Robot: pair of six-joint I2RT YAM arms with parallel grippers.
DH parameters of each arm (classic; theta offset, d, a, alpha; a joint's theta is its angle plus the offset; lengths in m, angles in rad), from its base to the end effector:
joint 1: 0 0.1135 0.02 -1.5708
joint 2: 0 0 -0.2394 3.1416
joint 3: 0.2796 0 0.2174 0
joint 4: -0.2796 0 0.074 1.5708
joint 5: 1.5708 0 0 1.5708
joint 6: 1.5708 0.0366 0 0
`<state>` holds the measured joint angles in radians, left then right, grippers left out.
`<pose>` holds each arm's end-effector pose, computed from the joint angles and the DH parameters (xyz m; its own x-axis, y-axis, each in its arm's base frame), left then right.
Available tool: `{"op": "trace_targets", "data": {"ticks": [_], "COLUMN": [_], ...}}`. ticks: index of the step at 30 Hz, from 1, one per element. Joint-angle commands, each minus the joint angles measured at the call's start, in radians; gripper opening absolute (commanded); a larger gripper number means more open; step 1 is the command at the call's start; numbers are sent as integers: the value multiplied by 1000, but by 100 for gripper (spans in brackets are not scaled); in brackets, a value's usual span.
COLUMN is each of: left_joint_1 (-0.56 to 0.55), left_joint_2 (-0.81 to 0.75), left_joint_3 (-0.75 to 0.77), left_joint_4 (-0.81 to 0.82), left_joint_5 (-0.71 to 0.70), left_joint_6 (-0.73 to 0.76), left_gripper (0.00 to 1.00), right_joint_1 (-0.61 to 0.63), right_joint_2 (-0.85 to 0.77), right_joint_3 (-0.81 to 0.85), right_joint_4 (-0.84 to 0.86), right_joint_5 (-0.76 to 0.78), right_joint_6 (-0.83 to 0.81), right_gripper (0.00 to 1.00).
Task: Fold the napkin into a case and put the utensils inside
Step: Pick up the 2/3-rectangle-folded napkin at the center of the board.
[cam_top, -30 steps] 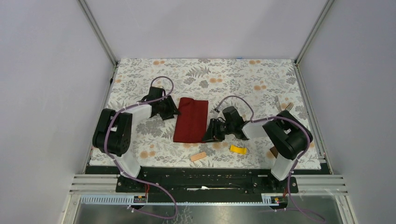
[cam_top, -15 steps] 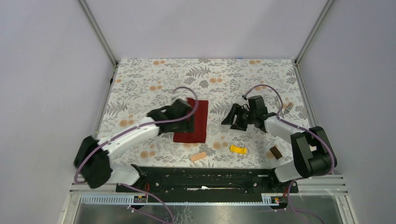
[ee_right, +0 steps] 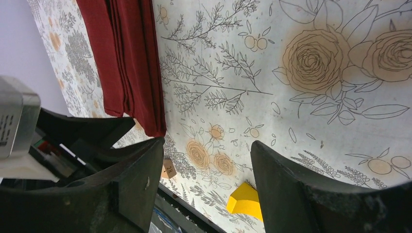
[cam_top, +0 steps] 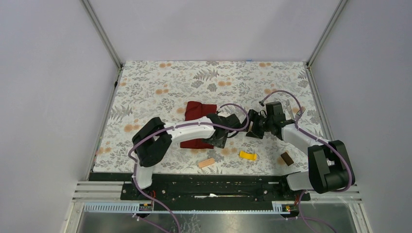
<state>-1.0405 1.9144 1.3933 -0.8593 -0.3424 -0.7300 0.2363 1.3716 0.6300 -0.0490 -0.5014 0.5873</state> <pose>0.1787 -0.2804 0.1804 -0.8905 0.2770 -0.3609 0.2504 0.9607 0.1195 0.2310 0.0737 0.1759 -0.8711 0.2900 -0.3962 -0.0616 0.7360 0.6742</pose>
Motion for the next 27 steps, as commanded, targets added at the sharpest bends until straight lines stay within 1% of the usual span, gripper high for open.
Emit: {"op": "trace_targets", "data": {"ticks": [1, 5, 11, 15, 17, 22, 23, 24, 25, 26, 27], "left_joint_1": [2, 2, 1, 12, 16, 28, 30, 32, 35, 36, 34], "left_joint_2": [47, 88, 118, 101, 103, 86, 77, 66, 52, 34, 16], "left_joint_3": [77, 89, 61, 0, -24, -86, -96, -105, -114, -121, -126], "left_joint_4": [-21, -18, -10, 53, 70, 113, 117, 123, 134, 143, 150], "left_joint_5": [-46, -54, -67, -32, -13, 3, -3, -8, -8, -8, -8], "left_joint_6": [7, 6, -7, -8, -6, -3, -1, 1, 7, 15, 21], "left_gripper": [56, 48, 45, 42, 37, 21, 15, 7, 3, 1, 0], "right_joint_1": [-3, -3, -4, -3, -4, -3, -3, -3, -3, -2, -1], "right_joint_2": [-29, -30, -23, 0, 11, 27, 32, 40, 51, 61, 70], "right_joint_3": [-12, -13, -22, -28, -30, -38, -43, -46, -50, -55, -64], "right_joint_4": [-15, -14, 16, 40, 81, 117, 132, 147, 166, 205, 239], "right_joint_5": [-35, -46, -77, -125, -129, -140, -147, -157, -170, -187, -199], "right_joint_6": [-33, -46, -50, -44, -34, -10, -4, 3, 9, 19, 32], "right_gripper": [73, 73, 74, 74, 74, 74, 74, 74, 74, 75, 78]}}
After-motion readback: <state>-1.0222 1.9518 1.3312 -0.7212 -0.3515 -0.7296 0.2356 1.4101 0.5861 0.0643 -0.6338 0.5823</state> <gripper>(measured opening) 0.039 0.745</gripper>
